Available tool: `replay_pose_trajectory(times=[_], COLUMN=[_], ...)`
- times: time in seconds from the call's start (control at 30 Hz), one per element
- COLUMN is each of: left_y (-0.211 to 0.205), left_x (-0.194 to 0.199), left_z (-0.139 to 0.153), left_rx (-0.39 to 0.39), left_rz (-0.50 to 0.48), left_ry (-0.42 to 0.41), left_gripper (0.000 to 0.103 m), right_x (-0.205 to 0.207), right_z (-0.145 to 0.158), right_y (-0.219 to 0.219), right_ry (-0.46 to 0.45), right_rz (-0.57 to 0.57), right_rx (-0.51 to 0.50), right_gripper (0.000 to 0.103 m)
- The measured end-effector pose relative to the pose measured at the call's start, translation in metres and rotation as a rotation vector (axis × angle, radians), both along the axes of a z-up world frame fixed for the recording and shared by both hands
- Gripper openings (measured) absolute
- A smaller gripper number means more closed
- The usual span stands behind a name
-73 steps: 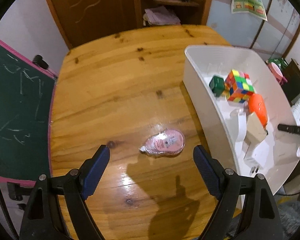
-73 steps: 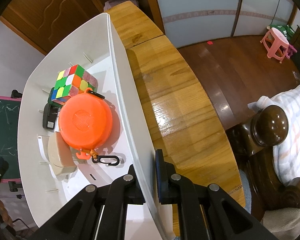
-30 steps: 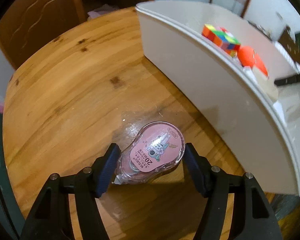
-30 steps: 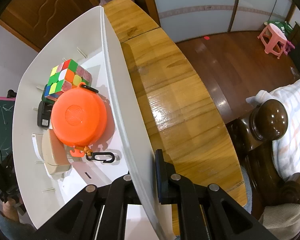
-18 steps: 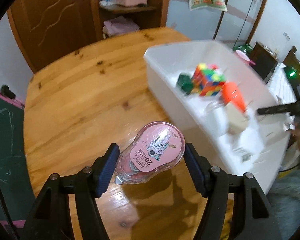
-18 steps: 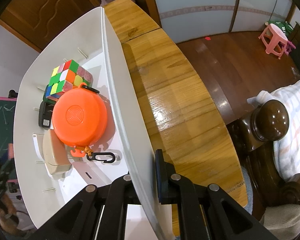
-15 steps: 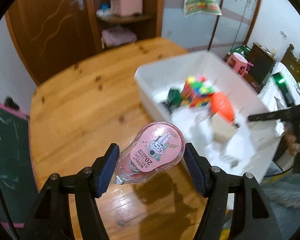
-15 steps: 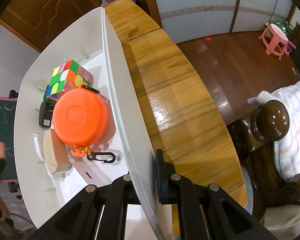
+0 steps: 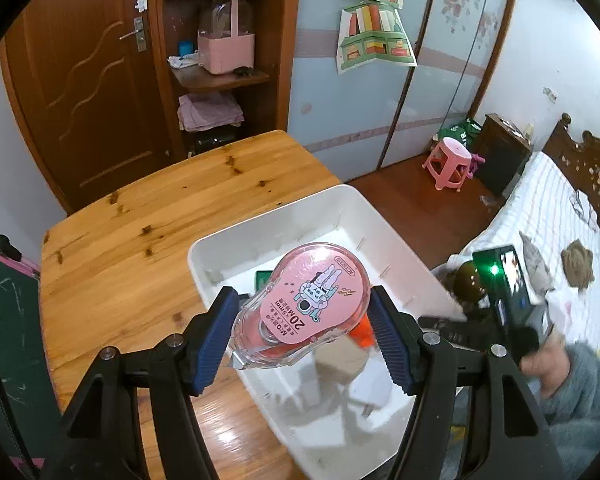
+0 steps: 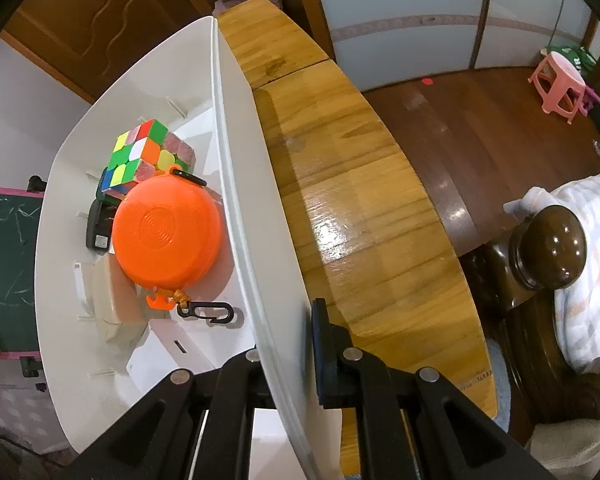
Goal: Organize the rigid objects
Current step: 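Carry the pink dispenser into the bin and open the left gripper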
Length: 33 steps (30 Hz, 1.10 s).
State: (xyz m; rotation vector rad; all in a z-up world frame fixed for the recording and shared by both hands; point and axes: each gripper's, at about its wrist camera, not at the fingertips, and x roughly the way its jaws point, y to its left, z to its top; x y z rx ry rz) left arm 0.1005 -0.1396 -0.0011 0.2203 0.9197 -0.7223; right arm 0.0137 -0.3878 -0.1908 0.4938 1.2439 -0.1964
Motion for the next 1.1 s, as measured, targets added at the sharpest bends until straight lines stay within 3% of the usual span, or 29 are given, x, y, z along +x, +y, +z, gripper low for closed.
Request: replay_pose_trajectory(times=[0.57,1.1], left_y=[-0.047,-0.050], left_x=[0.023,0.035], left_z=[-0.069,-0.100], left_rx=[0.109,0.182], left_rz=[0.092,0.139], left_ry=[0.116,0.157], left_gripper=[0.070,0.070], right_x=[0.003,0.019], right_z=[0.000,0.007], right_y=[-0.003,-0.003], right_ry=[-0.015,-0.027], right_rz=[0.023,0.031], right_rx=[0.006,-0.020], right_gripper=[0.009,0.008])
